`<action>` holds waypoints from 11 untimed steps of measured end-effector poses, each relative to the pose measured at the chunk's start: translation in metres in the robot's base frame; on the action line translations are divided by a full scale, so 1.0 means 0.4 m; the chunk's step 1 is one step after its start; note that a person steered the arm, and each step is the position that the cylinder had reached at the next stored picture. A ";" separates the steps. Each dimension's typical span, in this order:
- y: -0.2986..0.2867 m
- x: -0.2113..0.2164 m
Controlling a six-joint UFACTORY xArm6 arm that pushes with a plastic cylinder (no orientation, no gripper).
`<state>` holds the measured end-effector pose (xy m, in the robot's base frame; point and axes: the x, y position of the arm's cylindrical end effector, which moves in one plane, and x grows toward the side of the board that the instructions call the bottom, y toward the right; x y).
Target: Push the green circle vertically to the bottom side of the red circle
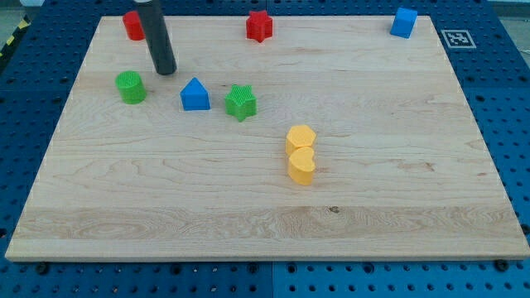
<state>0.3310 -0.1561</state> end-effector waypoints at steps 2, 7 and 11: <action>0.000 0.105; -0.010 0.037; 0.157 0.062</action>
